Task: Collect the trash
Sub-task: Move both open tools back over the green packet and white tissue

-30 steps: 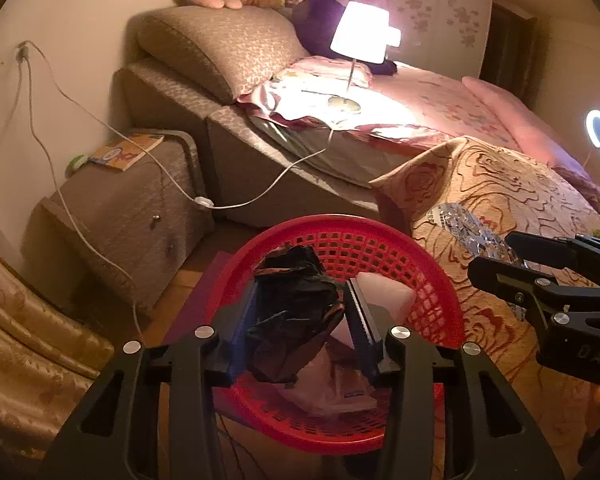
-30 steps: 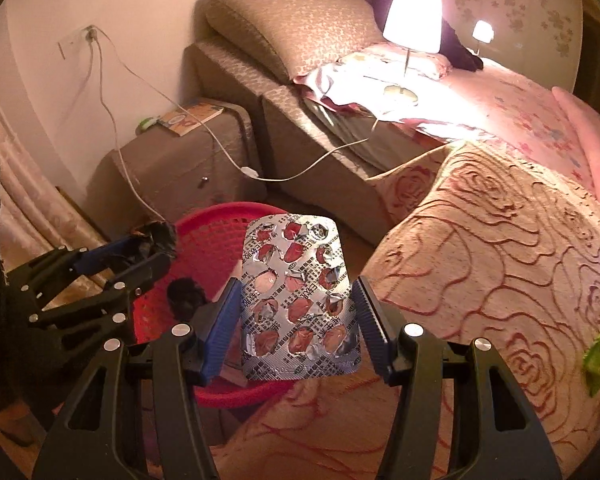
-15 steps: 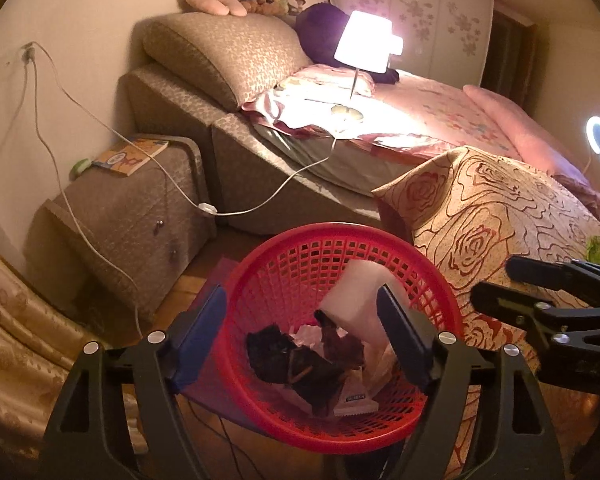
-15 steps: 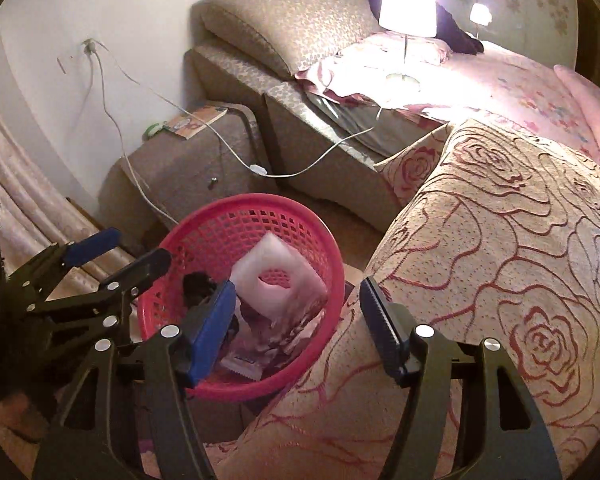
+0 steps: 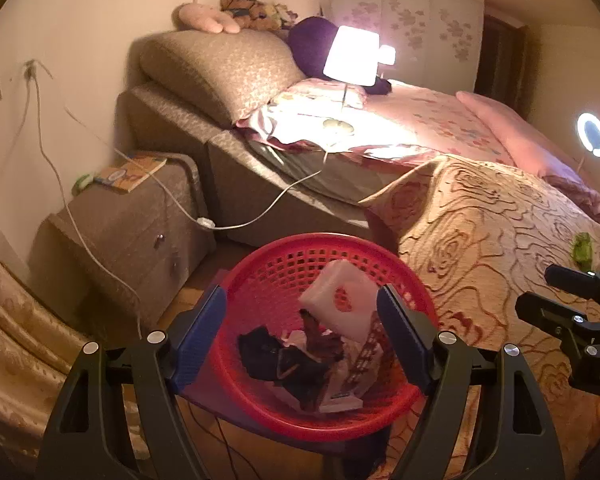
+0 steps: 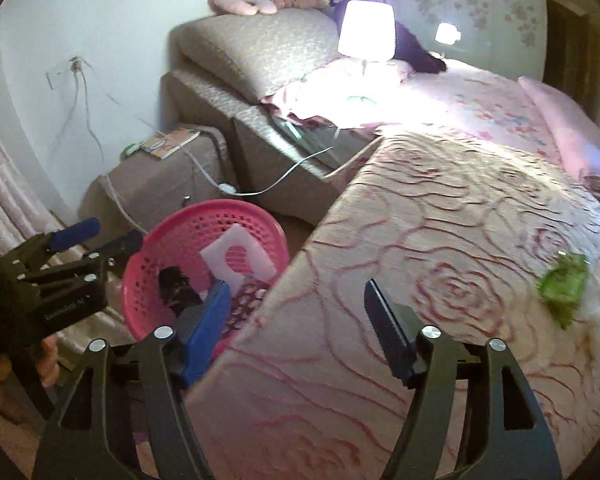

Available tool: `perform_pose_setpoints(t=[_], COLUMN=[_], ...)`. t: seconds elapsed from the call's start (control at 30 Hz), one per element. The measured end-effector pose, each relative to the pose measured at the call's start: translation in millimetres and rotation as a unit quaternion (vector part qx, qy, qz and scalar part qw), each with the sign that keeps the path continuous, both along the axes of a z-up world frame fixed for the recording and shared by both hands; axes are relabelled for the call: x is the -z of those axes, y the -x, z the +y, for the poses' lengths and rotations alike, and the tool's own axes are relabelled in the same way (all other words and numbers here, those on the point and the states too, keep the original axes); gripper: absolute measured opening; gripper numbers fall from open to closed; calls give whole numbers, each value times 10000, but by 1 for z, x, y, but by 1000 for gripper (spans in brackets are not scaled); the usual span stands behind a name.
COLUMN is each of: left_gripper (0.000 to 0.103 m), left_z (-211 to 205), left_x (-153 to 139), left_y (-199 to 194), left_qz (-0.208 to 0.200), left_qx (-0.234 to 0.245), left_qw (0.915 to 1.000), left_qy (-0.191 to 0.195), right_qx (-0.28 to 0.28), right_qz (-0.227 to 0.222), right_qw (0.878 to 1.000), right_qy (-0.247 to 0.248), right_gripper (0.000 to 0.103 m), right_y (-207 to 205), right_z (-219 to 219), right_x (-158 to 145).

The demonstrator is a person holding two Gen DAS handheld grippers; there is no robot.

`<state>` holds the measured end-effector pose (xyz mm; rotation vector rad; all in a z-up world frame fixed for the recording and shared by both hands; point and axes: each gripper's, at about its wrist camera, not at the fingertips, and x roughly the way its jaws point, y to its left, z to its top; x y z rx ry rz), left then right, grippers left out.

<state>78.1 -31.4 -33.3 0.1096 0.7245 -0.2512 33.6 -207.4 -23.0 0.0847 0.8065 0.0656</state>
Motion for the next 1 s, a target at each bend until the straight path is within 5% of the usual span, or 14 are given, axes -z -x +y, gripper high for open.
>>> perform_pose_setpoints(t=[0.6,1.0], left_gripper=[75,75], left_z=[-47,-68], left_x=[-7,2], left_y=[34,46], left_qz=[-36,90], left_qx=[587,861], left_qw=[9983,9962], left_qy=[-52,-92], right_qx=[889,1814], right_qz=[-45,-105], right_qw=[9960,9821], right_qy=[88,488], right_gripper=[70,72], right_y=[56,94], right_z=[-63,-124], right_x=[6,14])
